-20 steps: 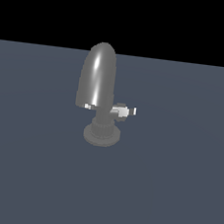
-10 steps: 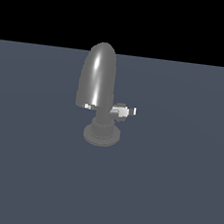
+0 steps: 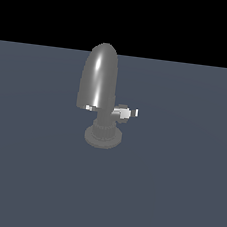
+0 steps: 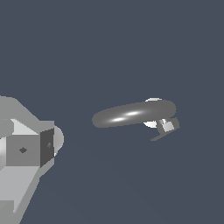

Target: Turn on the faucet by rotating a designated handle.

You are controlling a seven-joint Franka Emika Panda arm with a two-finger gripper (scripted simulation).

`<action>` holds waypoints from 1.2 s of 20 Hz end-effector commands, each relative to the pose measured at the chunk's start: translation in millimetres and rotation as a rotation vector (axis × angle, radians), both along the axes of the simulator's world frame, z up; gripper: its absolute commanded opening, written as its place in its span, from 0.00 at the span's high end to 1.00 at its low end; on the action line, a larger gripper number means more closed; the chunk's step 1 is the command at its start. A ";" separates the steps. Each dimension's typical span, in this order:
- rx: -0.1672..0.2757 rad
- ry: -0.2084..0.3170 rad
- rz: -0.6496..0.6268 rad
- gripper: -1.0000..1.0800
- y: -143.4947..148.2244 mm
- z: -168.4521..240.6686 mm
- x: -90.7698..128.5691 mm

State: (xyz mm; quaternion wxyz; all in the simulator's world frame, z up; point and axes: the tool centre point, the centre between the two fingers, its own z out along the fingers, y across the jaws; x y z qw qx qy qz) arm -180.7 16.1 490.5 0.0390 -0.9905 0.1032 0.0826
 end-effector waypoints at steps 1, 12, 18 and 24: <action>0.020 0.045 -0.040 1.00 -0.1 -3.7 12.3; 0.114 0.249 -0.220 1.00 -5.9 -27.2 65.5; 0.170 0.369 -0.325 1.00 -12.5 -45.9 93.2; 0.229 0.495 -0.437 1.00 -21.3 -69.5 119.2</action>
